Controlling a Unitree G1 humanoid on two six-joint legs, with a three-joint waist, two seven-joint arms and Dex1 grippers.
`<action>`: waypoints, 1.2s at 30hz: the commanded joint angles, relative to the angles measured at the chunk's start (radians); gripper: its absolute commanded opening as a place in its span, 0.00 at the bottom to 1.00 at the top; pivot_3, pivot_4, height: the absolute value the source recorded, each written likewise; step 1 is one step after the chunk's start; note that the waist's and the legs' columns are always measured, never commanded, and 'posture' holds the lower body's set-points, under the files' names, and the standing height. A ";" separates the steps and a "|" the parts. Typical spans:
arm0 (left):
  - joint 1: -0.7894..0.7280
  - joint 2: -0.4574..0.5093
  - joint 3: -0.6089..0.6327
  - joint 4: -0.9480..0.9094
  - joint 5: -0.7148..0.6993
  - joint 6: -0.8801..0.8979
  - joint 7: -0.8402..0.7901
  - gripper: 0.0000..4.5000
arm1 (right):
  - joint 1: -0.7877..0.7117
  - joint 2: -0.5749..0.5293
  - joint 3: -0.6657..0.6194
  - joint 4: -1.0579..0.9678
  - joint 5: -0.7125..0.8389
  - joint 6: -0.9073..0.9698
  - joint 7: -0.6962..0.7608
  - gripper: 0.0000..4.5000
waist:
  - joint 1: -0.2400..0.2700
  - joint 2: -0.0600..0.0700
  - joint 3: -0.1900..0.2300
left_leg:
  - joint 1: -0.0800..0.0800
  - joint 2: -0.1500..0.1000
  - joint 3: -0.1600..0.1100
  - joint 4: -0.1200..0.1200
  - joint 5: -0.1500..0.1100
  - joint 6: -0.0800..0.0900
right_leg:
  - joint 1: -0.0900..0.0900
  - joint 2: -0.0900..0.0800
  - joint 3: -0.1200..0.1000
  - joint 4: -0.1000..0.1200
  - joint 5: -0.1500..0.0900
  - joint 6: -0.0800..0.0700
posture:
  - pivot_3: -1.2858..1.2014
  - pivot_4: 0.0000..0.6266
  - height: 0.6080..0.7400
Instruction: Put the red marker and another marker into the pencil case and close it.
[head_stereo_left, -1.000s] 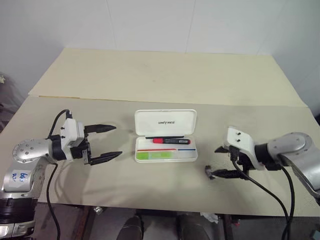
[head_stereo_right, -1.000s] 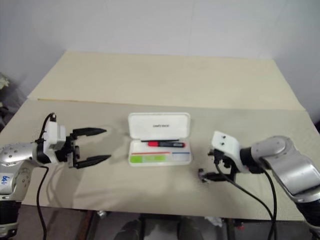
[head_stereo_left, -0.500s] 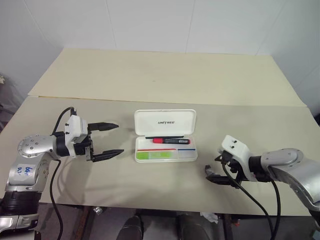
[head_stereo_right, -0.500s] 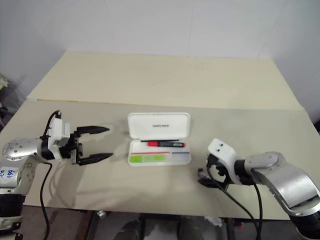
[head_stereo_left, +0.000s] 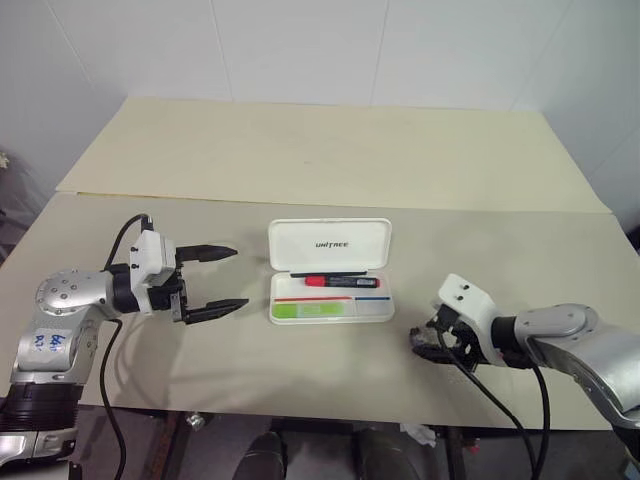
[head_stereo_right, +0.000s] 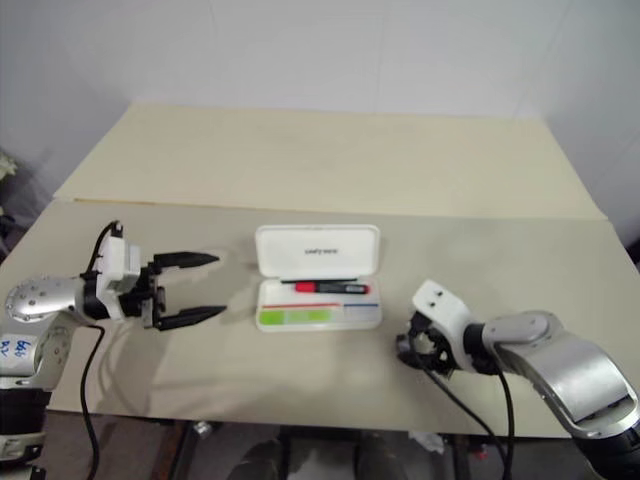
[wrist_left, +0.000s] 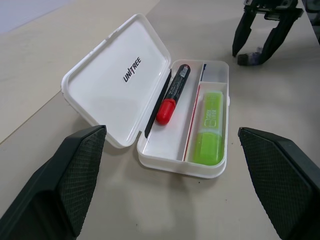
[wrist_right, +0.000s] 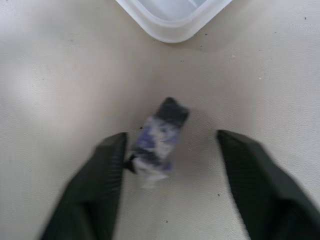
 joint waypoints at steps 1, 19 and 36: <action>0.007 -0.005 0.011 -0.037 -0.008 -0.006 0.008 1.00 | -0.012 -0.020 0.005 -0.026 0.006 -0.025 -0.002 0.31 | 0.000 0.000 0.000 | 0.000 0.000 0.000 0.000 0.000 0.000 | 0.000 0.000 0.000 0.000 0.000 0.000 | 0.52 0.24 1.00; 0.022 -0.014 0.025 -0.055 -0.010 -0.015 0.022 1.00 | -0.331 -0.032 0.197 0.310 -0.208 -0.599 0.252 0.07 | -0.007 0.000 0.000 | 0.000 0.001 0.001 0.000 0.000 0.000 | -0.001 0.000 0.001 0.000 0.000 0.000 | 0.52 0.24 1.00; 0.122 0.017 0.103 -0.121 -0.030 0.004 0.035 1.00 | -0.509 0.068 0.329 0.413 -0.338 -0.757 0.480 0.07 | 0.000 0.000 0.000 | -0.001 0.001 0.000 0.000 0.000 0.000 | -0.001 -0.001 0.000 0.000 0.000 0.000 | 0.52 0.24 1.00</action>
